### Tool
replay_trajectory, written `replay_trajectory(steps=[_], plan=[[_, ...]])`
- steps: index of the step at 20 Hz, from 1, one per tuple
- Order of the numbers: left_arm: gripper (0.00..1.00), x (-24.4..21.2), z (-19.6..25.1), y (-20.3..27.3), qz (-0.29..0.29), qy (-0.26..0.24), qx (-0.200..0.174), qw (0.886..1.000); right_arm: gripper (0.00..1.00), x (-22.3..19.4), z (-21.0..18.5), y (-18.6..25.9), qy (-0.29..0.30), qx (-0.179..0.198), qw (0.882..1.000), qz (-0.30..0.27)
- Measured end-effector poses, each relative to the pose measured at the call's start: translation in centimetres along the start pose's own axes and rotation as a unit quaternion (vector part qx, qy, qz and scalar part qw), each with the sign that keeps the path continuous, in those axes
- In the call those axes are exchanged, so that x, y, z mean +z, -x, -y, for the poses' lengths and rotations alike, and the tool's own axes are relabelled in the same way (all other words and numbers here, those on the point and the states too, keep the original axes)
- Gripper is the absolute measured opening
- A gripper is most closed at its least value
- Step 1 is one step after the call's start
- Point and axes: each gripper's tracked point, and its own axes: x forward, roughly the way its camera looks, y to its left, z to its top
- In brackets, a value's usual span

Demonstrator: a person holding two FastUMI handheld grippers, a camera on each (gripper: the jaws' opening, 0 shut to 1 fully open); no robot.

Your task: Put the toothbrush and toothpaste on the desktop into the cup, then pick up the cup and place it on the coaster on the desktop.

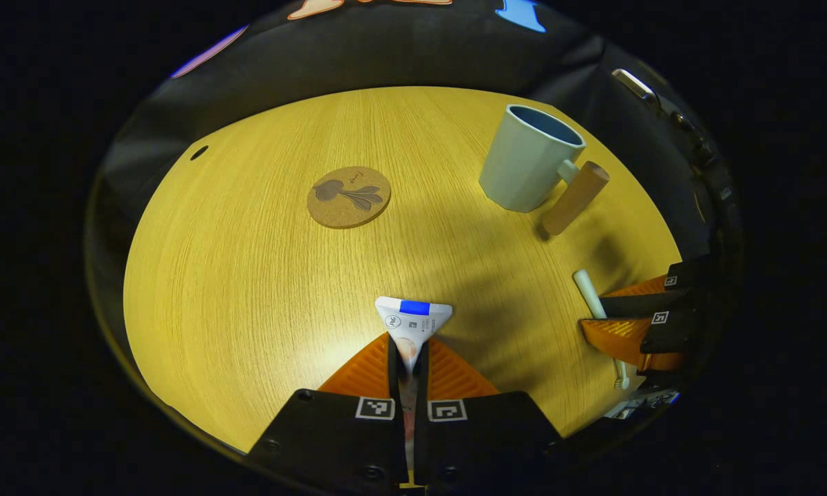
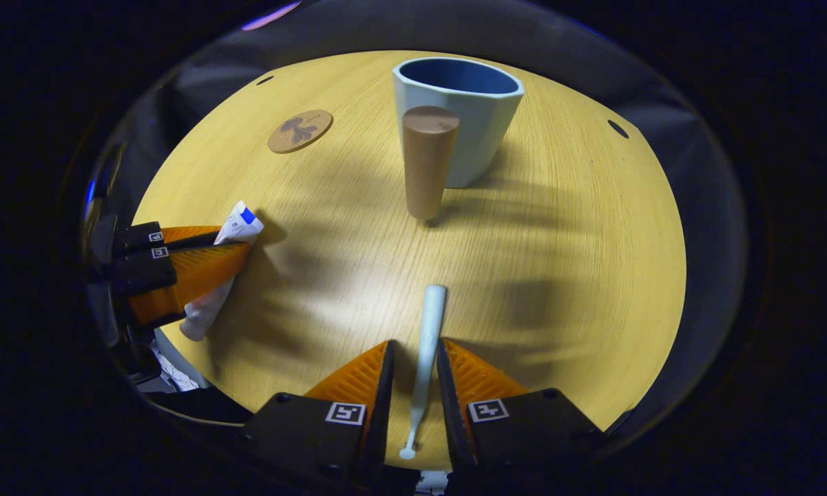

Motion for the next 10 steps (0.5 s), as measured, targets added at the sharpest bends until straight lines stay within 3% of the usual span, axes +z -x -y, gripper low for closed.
replay_trajectory(steps=[2, 3, 10], plan=[[0.03, 0.06, -0.02, 0.01, 0.0, 0.0, -0.001, 1.0, 0.39, 0.34, 0.16, -0.06, 0.0, 0.003, 1.0, 0.001], [0.03, 0.06, 0.0, 0.03, 0.0, -0.001, -0.001, 1.0, 0.14, 0.29, 0.18, 0.06, -0.001, 0.006, 1.0, -0.001], [0.03, 0.12, -0.02, 0.0, 0.0, -0.004, -0.003, 1.0, 0.04, 0.37, 0.27, 0.15, -0.001, 0.015, 1.0, 0.011]])
